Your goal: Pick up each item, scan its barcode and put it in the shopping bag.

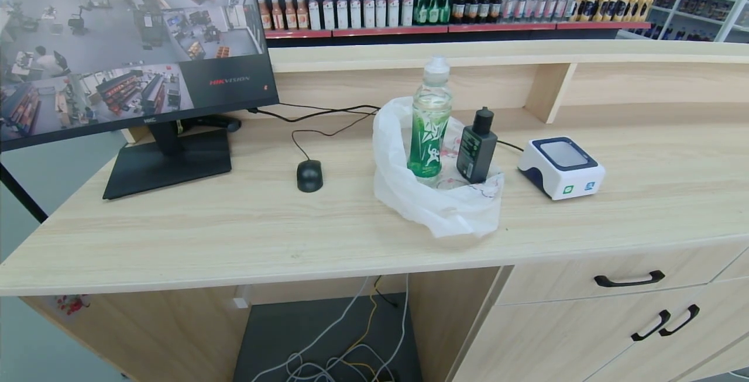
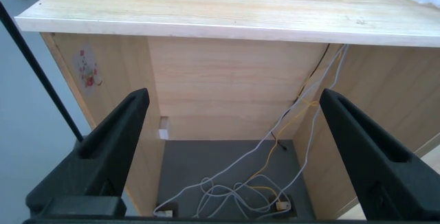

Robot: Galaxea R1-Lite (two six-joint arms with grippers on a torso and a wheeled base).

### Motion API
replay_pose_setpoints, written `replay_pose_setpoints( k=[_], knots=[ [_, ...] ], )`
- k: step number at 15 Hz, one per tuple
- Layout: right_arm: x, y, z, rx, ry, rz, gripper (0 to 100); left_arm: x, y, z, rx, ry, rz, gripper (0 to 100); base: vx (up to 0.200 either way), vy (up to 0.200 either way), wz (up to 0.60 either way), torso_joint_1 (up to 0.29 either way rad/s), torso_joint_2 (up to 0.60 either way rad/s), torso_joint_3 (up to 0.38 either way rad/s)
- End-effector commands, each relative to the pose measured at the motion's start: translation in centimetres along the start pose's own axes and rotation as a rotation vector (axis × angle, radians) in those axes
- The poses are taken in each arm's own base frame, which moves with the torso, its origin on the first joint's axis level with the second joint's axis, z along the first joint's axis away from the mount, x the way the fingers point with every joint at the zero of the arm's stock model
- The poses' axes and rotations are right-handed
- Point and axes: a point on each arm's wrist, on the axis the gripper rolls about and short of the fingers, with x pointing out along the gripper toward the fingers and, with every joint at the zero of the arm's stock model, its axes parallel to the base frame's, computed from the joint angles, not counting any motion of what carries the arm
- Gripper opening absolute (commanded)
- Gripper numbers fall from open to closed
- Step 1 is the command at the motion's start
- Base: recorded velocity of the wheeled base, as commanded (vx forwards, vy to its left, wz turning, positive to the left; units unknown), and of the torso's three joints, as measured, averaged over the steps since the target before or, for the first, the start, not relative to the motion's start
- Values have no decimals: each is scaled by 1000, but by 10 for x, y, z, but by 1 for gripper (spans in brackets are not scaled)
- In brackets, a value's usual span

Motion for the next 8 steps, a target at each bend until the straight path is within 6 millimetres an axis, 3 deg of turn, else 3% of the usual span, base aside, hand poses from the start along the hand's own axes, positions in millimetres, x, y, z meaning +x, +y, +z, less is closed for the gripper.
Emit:
replay_pose_setpoints(
  k=[1,4,8],
  knots=[
    [7,3,3,6,101,-114,100,0,0,0,1,0,1,100,0,0,0,0,0,0],
    [17,5,5,134,237,-312,100,0,0,0,-1,0,1,100,0,0,0,0,0,0],
    [2,8,-2,98,48,-329,100,0,0,0,-24,-2,1,100,0,0,0,0,0,0]
  ],
)
